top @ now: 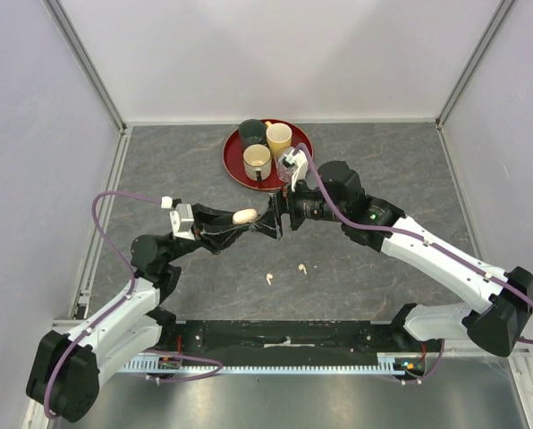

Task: Insert the wireless bluetooth earbuds into the charging case
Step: Open the charging case.

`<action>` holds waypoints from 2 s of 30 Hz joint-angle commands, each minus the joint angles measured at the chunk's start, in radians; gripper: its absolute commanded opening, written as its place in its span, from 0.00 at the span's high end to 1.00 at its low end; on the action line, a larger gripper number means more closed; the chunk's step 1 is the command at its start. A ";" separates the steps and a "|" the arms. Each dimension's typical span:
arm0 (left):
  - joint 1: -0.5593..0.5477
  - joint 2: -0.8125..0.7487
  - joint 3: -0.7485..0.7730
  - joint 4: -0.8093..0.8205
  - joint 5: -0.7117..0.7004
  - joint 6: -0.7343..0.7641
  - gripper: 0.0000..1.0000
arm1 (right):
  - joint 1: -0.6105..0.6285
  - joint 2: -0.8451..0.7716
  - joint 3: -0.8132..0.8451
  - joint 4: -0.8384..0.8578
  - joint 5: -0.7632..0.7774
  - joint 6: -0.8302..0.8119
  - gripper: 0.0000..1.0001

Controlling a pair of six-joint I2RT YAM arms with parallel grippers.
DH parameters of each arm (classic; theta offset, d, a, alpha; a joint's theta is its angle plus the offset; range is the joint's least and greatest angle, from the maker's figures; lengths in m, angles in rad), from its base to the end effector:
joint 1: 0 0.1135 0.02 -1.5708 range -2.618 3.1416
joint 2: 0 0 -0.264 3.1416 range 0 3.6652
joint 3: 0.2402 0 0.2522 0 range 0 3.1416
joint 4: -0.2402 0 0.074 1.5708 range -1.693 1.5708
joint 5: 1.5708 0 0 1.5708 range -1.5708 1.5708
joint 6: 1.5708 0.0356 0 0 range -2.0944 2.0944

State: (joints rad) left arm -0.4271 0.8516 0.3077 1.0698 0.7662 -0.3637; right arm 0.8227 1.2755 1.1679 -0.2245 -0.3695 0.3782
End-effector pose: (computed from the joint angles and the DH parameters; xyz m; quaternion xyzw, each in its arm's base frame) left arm 0.1472 -0.0941 0.2867 0.3384 0.4523 -0.4817 0.6699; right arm 0.1909 0.2246 0.3645 -0.2804 0.7572 0.4458 0.3863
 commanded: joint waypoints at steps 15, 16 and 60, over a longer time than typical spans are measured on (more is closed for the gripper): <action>-0.006 -0.034 0.014 0.009 0.024 0.042 0.98 | -0.004 -0.004 0.019 0.120 -0.017 0.048 0.02; -0.006 -0.034 0.016 0.009 0.027 0.042 0.98 | -0.004 -0.002 0.019 0.120 -0.008 0.048 0.02; -0.006 -0.143 -0.028 -0.145 -0.044 0.103 0.98 | -0.025 -0.168 -0.073 0.309 0.251 0.180 0.02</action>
State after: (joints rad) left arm -0.4278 0.7189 0.2729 0.9173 0.7414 -0.3031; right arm 0.8078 1.1561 1.1160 0.0597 -0.2276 0.5541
